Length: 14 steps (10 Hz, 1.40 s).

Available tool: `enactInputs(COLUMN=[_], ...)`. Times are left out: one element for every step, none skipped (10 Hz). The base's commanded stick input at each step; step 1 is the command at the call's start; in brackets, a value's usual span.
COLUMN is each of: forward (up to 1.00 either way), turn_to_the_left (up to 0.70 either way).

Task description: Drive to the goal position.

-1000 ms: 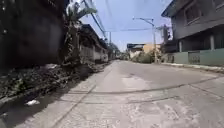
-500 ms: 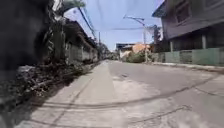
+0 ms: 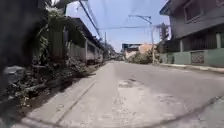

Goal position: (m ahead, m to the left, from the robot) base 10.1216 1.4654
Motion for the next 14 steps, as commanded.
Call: enactInputs(forward=[1.00, 1.00, 1.00, 1.00, 1.00, 1.00, 1.00, 1.00, 1.00, 1.00, 1.00, 1.00, 1.00, 1.00], turn_to_the_left=[0.00, 0.00, 0.00, 0.00, 0.00, -0.01, -0.03, -0.01, 0.00, -0.16, -0.32, -0.40, -0.40, -0.16])
